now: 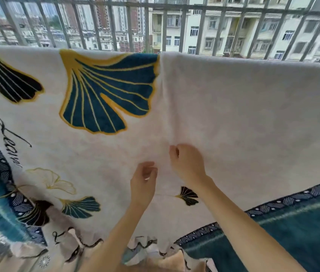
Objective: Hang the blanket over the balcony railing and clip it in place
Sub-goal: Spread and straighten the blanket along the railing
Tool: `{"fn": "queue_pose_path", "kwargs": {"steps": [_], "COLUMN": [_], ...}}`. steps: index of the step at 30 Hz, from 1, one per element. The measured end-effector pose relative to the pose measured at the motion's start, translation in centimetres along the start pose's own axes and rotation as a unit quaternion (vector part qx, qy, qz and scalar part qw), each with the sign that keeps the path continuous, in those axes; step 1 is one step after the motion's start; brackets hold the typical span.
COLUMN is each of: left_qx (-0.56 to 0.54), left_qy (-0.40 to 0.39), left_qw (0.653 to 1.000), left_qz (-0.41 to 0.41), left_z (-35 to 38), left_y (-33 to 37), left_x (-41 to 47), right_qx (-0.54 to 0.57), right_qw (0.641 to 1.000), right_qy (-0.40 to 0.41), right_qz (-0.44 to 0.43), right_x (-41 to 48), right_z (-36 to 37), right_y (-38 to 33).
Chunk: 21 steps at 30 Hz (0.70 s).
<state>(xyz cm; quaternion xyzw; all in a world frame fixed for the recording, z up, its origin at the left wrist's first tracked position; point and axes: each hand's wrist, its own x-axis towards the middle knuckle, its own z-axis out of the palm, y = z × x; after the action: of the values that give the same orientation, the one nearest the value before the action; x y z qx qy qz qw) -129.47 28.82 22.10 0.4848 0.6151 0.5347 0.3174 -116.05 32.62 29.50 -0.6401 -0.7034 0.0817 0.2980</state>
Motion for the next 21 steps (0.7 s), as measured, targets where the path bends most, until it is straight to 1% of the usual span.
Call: {"fn": "queue_pose_path", "kwargs": {"steps": [2,3,4,6,7,9,11,14,18,21], "left_qx": [0.012,0.024,0.046,0.117,0.145,0.167,0.159,0.134,0.092,0.089], "left_qy": [0.040,0.070,0.106,0.174,0.190,0.190,0.161,0.116,0.110,0.121], "left_qw": [0.999,0.997,0.993,0.976,0.965,0.955,0.959,0.965,0.967,0.962], "left_qz": [-0.034,-0.034,-0.016,0.063,0.105,0.156,0.173,0.191,0.211,0.229], "left_z": [-1.6,-2.4,-3.0,-4.2,-4.7,-5.3,-5.0,-3.7,-3.0,-3.4], "left_y": [-1.0,-1.0,-0.6,1.3,2.4,4.8,6.5,7.9,8.4,8.2], "left_x": [-0.5,-0.7,-0.9,-0.5,0.1,1.5,2.6,3.1,3.1,2.7], "right_qx": [0.013,0.004,-0.003,0.015,0.031,0.049,0.035,-0.004,-0.032,-0.055], "right_qw": [1.000,1.000,0.999,0.997,0.995,0.990,0.986,0.983,0.981,0.982], "right_qy": [0.002,0.017,0.034,0.070,0.088,0.125,0.160,0.182,0.185,0.147], "right_qz": [0.017,0.023,0.029,0.041,0.044,0.039,0.042,0.027,-0.048,-0.103], "right_x": [-1.2,-1.7,-2.2,-2.7,-2.7,-2.2,-0.8,1.7,3.0,1.7], "right_z": [-0.3,-0.6,-1.1,-2.8,-4.0,-6.1,-7.3,-7.6,-7.5,-7.4], "right_y": [0.2,-0.1,-0.7,-2.6,-3.7,-5.7,-7.1,-7.8,-7.5,-7.0]}}
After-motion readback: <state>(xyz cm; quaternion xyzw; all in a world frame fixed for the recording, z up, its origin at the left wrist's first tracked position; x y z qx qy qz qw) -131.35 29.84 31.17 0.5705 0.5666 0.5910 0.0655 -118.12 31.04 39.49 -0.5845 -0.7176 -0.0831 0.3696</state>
